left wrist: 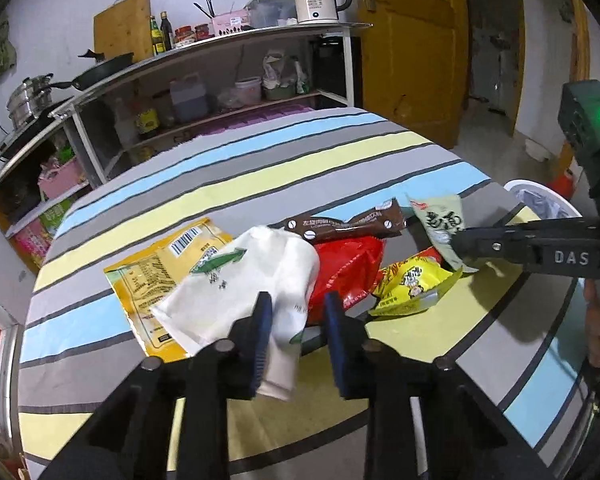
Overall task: Collect trash
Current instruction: 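Grasp the white printed bag with the left tool while the right tool grasps the pale green packet, then carry the white bag and pale green packet over the bin and open both tools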
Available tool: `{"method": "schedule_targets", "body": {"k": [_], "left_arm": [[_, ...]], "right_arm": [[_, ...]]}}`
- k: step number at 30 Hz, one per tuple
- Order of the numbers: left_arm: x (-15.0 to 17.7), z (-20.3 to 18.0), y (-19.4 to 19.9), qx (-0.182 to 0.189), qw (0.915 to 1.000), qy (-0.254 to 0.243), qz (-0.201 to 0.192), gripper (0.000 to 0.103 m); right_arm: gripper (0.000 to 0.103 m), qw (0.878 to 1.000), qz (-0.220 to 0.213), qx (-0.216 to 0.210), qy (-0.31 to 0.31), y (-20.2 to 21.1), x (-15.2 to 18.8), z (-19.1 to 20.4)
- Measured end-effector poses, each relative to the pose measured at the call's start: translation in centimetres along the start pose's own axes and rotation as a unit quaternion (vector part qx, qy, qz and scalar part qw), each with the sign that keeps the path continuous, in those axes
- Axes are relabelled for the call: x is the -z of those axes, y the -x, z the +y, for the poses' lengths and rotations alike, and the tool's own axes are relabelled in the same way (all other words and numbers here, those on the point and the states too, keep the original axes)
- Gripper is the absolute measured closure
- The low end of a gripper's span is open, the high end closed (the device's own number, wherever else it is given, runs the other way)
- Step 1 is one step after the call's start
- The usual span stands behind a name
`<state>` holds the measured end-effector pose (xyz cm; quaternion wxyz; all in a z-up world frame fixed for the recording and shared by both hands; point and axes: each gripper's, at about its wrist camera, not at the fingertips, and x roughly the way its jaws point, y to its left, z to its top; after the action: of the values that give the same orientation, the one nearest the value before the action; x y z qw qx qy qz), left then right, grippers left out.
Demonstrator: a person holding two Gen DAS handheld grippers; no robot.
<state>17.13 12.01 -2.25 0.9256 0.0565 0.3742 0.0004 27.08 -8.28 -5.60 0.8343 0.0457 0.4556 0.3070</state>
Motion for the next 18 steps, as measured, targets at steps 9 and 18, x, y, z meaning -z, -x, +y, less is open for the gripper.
{"method": "schedule_targets", "body": {"k": [9,18], "left_arm": [[0.3,0.3,1.8,-0.008,0.9988,0.042,-0.022,0.088],[0.1,-0.1,4.7,-0.008,0.9952,0.079,-0.058,0.088]], "right_arm": [[0.089,1.000,-0.015,0.001,0.003,1.6,0.4,-0.3],[0.089,0.999,-0.034,0.002,0.003,4.0,1.3,-0.4]]}}
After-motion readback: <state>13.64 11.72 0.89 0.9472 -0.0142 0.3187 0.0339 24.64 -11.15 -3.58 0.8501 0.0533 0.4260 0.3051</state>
